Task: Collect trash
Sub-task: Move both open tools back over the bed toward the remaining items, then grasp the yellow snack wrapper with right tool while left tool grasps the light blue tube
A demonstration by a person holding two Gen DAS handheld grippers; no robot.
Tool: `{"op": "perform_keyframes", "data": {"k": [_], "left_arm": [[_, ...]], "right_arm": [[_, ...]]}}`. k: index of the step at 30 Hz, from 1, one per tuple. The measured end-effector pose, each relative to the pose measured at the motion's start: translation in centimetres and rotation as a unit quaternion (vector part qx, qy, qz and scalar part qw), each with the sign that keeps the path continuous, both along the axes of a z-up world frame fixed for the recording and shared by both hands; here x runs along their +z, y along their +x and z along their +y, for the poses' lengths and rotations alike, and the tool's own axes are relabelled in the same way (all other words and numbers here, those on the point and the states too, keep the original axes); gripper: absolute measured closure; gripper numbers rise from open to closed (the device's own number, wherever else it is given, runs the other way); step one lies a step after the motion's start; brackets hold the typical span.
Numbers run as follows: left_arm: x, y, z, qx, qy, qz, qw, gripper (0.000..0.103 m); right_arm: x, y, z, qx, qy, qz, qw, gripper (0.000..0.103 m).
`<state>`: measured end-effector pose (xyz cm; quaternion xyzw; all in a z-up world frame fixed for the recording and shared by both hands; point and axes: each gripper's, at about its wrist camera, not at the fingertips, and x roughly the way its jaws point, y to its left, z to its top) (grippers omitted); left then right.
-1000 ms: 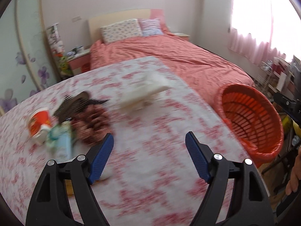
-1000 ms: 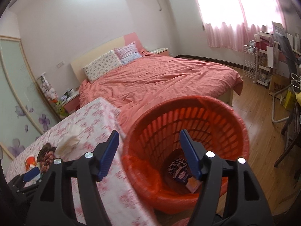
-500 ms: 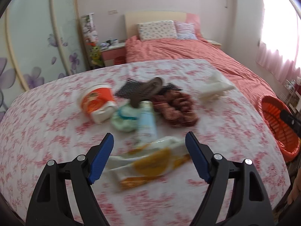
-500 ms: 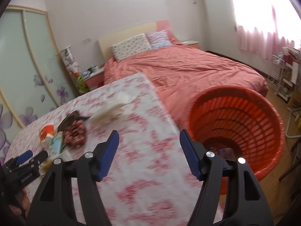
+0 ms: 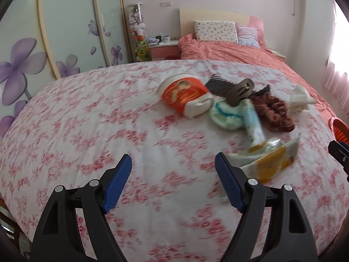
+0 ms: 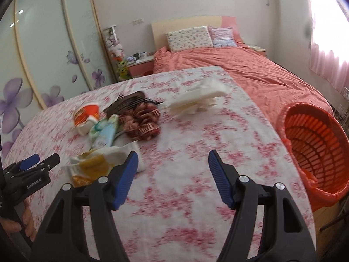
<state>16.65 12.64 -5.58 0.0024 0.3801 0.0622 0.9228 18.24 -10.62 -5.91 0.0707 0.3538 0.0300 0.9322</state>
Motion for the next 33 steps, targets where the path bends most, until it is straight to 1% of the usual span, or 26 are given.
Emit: {"op": "perform_keyframes", "data": {"k": [4,7,9,11,13,16,17,19,20,23,25,27,29,32,33], "left_arm": [[-0.5,-0.2,0.6,0.002,0.001,0.003,1.0,0.025],[-1.1,-0.2,0.4,-0.005,0.004,0.012,0.9999,0.025],[-1.6,0.0,-0.3,-0.015,0.002,0.024,0.9996,0.025],[-1.9,0.2,-1.2,-0.027,-0.008,0.033,0.999,0.025],[-1.8,0.4,-2.5,-0.041,-0.018,0.033,0.9984,0.025],[-1.4,0.5,-5.2,-0.081,-0.041,0.03,0.9954,0.025],[-1.3,0.5,-5.7,-0.092,-0.045,0.029,0.9943,0.025],[-1.1,0.5,-6.2,-0.097,-0.04,0.024,0.9942,0.025],[-1.0,0.5,-6.2,-0.097,-0.037,0.02,0.9944,0.025],[-0.9,0.6,-5.0,-0.082,-0.032,0.016,0.996,0.025],[-1.0,1.1,-3.5,-0.063,-0.031,0.015,0.9974,0.025],[-1.1,1.4,-2.4,-0.047,-0.032,0.016,0.9982,0.025],[-1.2,2.0,-1.3,-0.03,-0.034,0.018,0.9988,0.025],[-1.2,2.6,-0.1,-0.015,-0.042,0.017,0.9988,0.025],[-1.1,2.6,0.0,-0.012,-0.044,0.016,0.9988,0.025]], "right_arm": [[0.0,0.0,1.2,0.012,-0.005,0.002,1.0,0.037],[0.1,0.0,1.8,0.018,-0.009,0.001,1.0,0.037],[0.2,-0.1,1.9,0.02,-0.01,0.001,1.0,0.037],[0.1,0.0,1.9,0.018,-0.01,0.002,1.0,0.037],[0.1,0.1,1.9,0.017,-0.008,0.005,1.0,0.037],[0.0,0.1,1.6,0.013,-0.005,0.008,1.0,0.037],[0.0,0.2,1.6,0.012,-0.003,0.009,1.0,0.037],[0.0,0.3,1.6,0.011,-0.001,0.01,1.0,0.037],[0.0,0.5,1.6,0.01,0.002,0.011,1.0,0.037],[-0.4,1.6,2.0,0.007,0.01,0.019,1.0,0.033],[-1.0,2.4,2.4,0.001,0.008,0.032,0.999,0.032],[-1.9,3.2,2.9,-0.007,0.007,0.051,0.999,0.027],[-2.8,3.9,3.5,-0.014,-0.005,0.068,0.998,0.024],[-3.7,4.7,4.0,-0.01,-0.027,0.081,0.996,0.024],[-3.8,5.0,3.7,-0.011,-0.024,0.083,0.996,0.03]]}}
